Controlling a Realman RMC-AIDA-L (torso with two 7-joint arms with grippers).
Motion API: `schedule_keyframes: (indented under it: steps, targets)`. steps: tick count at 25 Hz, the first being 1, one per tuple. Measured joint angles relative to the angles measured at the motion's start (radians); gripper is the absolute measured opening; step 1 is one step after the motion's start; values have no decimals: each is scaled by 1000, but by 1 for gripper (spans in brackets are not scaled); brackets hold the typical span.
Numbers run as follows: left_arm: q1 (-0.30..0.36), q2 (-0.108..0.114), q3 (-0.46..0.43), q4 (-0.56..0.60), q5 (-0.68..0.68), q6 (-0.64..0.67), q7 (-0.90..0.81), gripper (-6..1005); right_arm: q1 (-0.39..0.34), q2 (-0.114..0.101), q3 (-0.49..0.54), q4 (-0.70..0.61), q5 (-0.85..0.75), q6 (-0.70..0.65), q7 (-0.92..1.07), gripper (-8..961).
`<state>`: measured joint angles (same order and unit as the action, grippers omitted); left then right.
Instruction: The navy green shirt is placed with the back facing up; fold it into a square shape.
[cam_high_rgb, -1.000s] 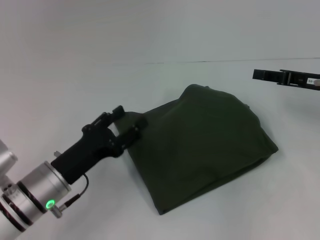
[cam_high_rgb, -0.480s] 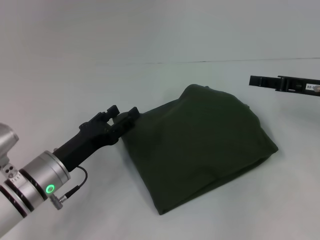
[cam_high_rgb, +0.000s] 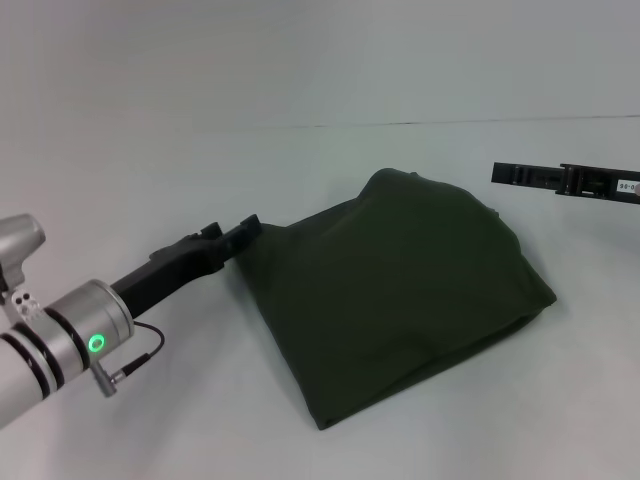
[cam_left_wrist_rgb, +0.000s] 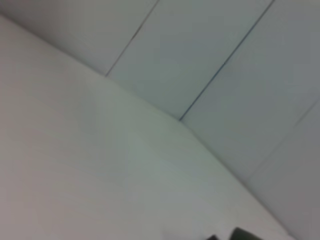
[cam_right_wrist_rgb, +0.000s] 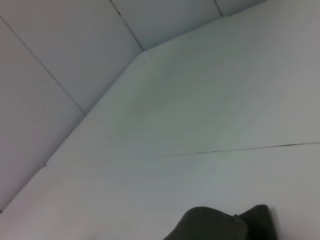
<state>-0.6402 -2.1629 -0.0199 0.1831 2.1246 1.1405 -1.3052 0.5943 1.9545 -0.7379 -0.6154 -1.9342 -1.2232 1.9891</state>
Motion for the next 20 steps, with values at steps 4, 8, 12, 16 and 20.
schedule_keyframes:
  steps: [4, 8, 12, 16, 20]
  targets:
    - [-17, 0, 11, 20, -1, -68, -44, 794, 0, 2, 1, 1, 0, 12, 2, 811]
    - [-29, 0, 19, 30, -1, -121, -60, 795, -1, 4, 3, 3, 0, 20, 2, 893]
    - [-39, 0, 36, 27, 0, -156, -64, 794, -1, 4, 3, 3, 0, 22, 3, 904]
    - [-48, 0, 56, 24, 0, -170, -71, 794, -1, 4, 3, 3, 2, 23, 3, 907]
    - [-60, -3, 86, 16, 0, -201, -78, 793, -1, 4, 3, 3, 3, 24, 3, 908]
